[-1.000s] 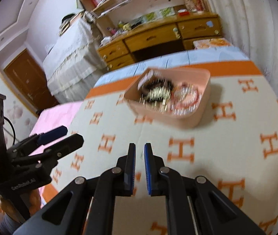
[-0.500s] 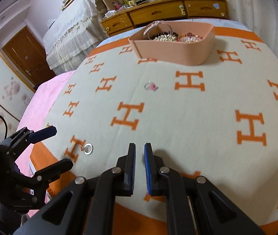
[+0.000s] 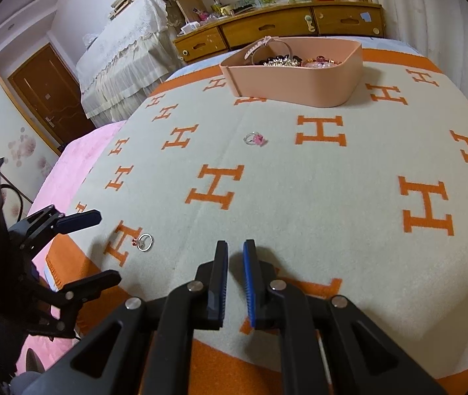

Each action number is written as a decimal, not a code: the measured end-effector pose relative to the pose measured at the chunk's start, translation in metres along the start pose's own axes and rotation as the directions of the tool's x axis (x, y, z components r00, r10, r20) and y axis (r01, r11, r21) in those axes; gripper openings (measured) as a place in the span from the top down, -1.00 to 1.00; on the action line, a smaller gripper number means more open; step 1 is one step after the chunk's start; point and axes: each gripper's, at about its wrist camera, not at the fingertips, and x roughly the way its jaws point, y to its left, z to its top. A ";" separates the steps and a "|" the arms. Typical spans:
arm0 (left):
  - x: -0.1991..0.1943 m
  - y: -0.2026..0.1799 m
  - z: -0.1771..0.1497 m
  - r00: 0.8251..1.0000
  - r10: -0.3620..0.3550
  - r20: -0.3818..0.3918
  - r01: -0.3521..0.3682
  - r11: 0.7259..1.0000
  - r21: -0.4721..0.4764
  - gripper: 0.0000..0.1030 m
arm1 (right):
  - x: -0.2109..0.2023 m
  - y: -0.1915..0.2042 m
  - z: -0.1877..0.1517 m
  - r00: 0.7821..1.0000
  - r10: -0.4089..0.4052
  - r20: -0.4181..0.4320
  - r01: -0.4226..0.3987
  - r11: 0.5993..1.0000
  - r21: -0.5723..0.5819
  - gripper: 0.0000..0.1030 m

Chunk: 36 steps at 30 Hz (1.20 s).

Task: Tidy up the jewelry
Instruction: 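Move both open tools back over the two rings, then grasp the red-stone silver ring with the left tool while the right tool grasps the pink-stone ring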

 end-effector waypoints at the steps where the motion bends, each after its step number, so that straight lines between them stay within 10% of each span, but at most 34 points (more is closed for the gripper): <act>1: 0.003 0.001 0.000 1.000 0.002 -0.003 -0.002 1.000 0.003 -0.40 | 0.000 0.001 -0.001 1.000 -0.001 0.006 0.001 1.000 -0.006 0.80; 7: 0.010 0.004 0.007 1.000 -0.030 0.005 0.029 0.999 0.039 -0.27 | -0.001 0.002 -0.002 1.000 0.000 0.018 0.001 1.000 -0.029 0.80; 18: 0.020 -0.001 0.020 0.991 -0.137 0.009 0.136 0.987 0.091 0.62 | -0.002 -0.007 -0.002 0.999 0.052 0.016 -0.052 0.999 -0.011 0.80; 36: 0.018 -0.005 0.019 0.992 -0.128 0.016 0.127 0.991 0.037 0.81 | 0.017 -0.007 0.031 0.997 0.060 -0.049 -0.063 0.997 -0.048 0.80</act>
